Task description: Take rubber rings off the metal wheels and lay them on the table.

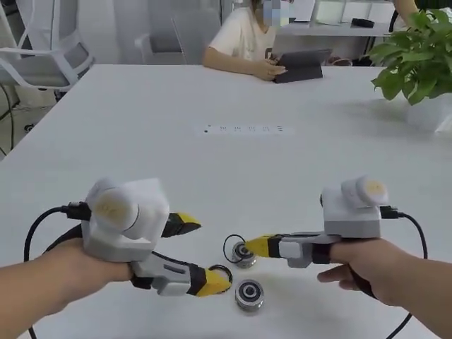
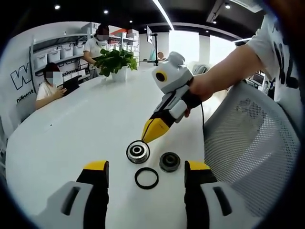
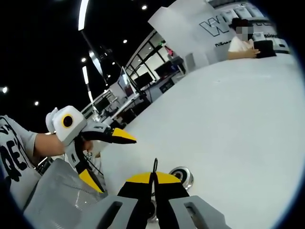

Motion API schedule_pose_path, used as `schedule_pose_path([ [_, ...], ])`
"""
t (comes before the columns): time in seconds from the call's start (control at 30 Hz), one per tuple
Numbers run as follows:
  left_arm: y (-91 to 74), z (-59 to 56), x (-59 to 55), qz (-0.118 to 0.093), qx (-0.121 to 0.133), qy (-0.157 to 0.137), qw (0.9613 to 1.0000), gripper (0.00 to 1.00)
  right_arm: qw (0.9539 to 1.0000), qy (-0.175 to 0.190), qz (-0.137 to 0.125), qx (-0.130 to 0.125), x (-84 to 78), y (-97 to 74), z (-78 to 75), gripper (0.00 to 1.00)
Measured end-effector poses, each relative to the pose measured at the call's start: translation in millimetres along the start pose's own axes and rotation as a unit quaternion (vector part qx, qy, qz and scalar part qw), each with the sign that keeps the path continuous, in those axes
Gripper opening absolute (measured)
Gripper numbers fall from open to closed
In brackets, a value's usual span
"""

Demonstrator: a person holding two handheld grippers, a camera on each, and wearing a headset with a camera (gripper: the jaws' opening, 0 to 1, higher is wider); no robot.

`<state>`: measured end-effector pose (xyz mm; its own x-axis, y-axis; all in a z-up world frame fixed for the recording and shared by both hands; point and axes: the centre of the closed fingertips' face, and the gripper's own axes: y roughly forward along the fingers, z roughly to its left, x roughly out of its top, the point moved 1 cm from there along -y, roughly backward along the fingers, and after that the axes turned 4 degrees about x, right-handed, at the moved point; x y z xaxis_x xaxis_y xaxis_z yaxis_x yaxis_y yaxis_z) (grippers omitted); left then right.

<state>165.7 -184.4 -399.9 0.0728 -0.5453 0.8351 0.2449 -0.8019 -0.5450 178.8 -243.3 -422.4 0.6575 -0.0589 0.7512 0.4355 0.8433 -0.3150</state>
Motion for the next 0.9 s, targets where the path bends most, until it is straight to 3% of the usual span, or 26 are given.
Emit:
schedule_pose_path([
  [0.9, -30.0, -5.6, -5.1, -0.018, 0.008, -0.009, 0.9998, 0.71, 0.9984, 0.003, 0.044, 0.036, -17.0, 22.1, 23.7, 0.0],
])
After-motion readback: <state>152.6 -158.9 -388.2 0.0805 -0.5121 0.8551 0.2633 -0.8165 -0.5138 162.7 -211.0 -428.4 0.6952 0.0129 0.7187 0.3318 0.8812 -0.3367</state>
